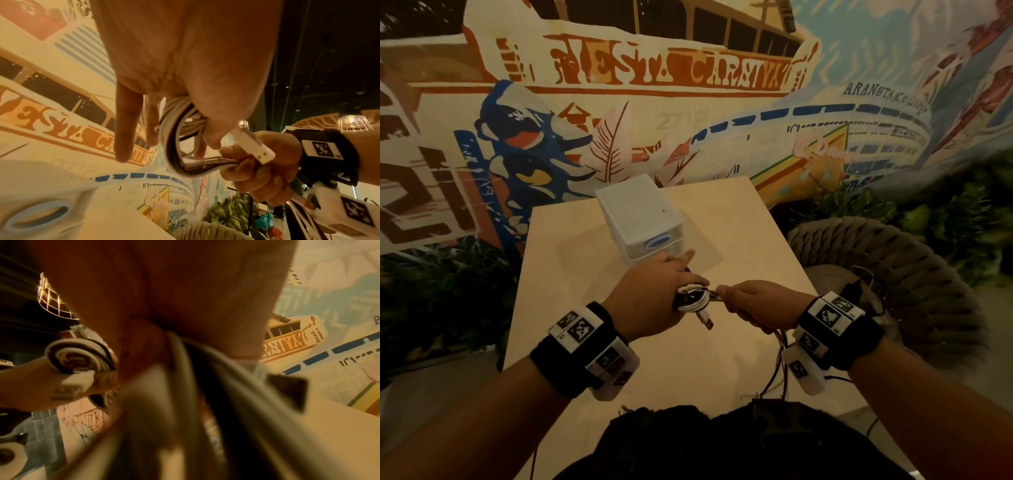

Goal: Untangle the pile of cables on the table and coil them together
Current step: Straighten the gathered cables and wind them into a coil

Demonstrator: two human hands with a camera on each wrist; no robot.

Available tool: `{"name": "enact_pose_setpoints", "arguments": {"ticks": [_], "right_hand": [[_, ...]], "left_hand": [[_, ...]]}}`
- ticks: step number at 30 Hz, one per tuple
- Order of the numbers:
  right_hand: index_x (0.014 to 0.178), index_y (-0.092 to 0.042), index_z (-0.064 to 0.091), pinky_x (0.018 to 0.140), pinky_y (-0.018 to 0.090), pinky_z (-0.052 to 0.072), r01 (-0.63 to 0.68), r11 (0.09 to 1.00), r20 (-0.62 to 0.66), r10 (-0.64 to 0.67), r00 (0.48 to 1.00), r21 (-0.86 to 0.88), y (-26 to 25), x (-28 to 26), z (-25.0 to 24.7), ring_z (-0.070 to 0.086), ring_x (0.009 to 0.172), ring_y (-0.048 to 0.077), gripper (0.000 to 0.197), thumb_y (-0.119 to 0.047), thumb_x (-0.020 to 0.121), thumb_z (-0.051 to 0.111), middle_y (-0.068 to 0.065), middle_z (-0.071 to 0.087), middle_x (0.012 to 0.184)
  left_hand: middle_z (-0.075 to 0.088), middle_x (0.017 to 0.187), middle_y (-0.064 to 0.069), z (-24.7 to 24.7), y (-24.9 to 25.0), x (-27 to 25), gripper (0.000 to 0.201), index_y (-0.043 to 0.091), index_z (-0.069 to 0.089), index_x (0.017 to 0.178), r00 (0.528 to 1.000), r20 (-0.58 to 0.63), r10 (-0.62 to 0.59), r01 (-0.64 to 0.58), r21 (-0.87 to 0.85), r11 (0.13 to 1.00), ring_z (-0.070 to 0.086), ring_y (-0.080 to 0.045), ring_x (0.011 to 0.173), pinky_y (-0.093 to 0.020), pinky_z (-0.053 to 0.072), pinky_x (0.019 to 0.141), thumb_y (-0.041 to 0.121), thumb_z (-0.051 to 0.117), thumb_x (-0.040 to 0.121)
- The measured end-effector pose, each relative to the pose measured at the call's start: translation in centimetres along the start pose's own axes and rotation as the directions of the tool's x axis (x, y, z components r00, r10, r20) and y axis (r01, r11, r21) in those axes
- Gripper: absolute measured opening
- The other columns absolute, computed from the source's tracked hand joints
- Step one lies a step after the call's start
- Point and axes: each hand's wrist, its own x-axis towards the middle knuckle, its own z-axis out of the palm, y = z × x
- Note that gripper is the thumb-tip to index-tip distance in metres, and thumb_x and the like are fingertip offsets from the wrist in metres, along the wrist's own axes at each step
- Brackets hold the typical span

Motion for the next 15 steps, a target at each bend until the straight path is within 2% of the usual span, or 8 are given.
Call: {"name": "enact_pose_setpoints", "arguments": {"ticks": [2,4,5,10,12,14,15], "right_hand": [[0.084,-0.015,0.056,0.049,0.026,0.036,0.009,1.0,-0.017,-0.01,1.0,-0.002,-0.2,0.1,-0.1,0.035,0.052,0.015,0.049,-0.055,0.104,0.036,0.0,0.044,0.068],[0.085,-0.014,0.056,0.049,0.025,0.036,0.016,1.0,-0.019,-0.016,1.0,-0.005,-0.6,0.1,0.0,0.036,0.052,0.014,0.048,-0.053,0.105,0.035,0.0,0.045,0.068],[0.085,-0.014,0.056,0.049,0.025,0.035,0.018,1.0,-0.012,-0.018,1.0,-0.006,-0.9,0.1,0.1,0.035,0.051,0.014,0.048,-0.052,0.106,0.035,0.001,0.044,0.068],[0.079,-0.014,0.055,0.049,0.025,0.036,0.012,1.0,0.026,-0.011,1.0,-0.011,-1.5,0.4,0.4,0.036,0.05,0.014,0.051,-0.051,0.106,0.033,0.0,0.046,0.064],[0.078,-0.013,0.058,0.05,0.025,0.038,0.003,0.999,0.07,-0.006,0.998,0.04,-1.3,0.4,0.1,0.04,0.048,0.015,0.052,-0.047,0.108,0.032,0.005,0.055,0.065],[0.083,-0.009,0.066,0.052,0.025,0.042,0.001,1.0,0.094,-0.002,0.996,0.015,-1.3,0.5,-0.1,0.051,0.05,0.017,0.059,-0.047,0.107,0.029,0.012,0.068,0.074],[0.089,-0.009,0.07,0.054,0.025,0.044,0.008,0.999,0.093,-0.004,0.996,-0.036,-1.6,0.6,-0.1,0.057,0.053,0.018,0.063,-0.052,0.106,0.028,0.011,0.073,0.082]], "left_hand": [[0.067,0.13,-0.002,0.1,-0.4,0.3,0.037,0.035,0.063,0.13,0.996,0.09,0.018,-0.014,-0.041,0.999,0.064,-0.025,0.112,-0.034,0.053,0.085,0.021,0.059,0.097],[0.073,0.106,0.002,0.7,-0.7,0.6,0.028,0.033,0.065,0.125,0.988,0.152,0.017,-0.006,-0.07,0.998,0.068,-0.02,0.091,-0.032,0.053,0.075,0.027,0.056,0.1],[0.074,0.101,0.003,1.0,-0.8,0.7,0.025,0.032,0.066,0.123,0.983,0.182,0.006,0.006,-0.068,0.998,0.067,-0.019,0.087,-0.032,0.053,0.073,0.03,0.056,0.1],[0.07,0.09,0.003,2.6,-0.7,1.5,0.023,0.021,0.066,0.102,0.969,0.244,-0.027,0.032,-0.018,0.999,0.063,-0.018,0.078,-0.034,0.055,0.074,0.039,0.051,0.102],[0.066,0.086,0.003,2.7,-0.4,1.7,0.026,0.021,0.061,0.096,0.961,0.276,-0.031,0.016,0.055,0.998,0.061,-0.019,0.076,-0.034,0.055,0.074,0.043,0.05,0.102],[0.068,0.088,0.002,2.5,-0.1,1.8,0.029,0.021,0.065,0.101,0.949,0.311,-0.042,0.0,0.132,0.991,0.065,-0.02,0.081,-0.035,0.057,0.076,0.048,0.053,0.099],[0.07,0.09,0.001,2.4,0.1,1.9,0.03,0.021,0.067,0.103,0.944,0.326,-0.052,0.0,0.158,0.987,0.066,-0.019,0.082,-0.034,0.057,0.075,0.048,0.056,0.097]]}}
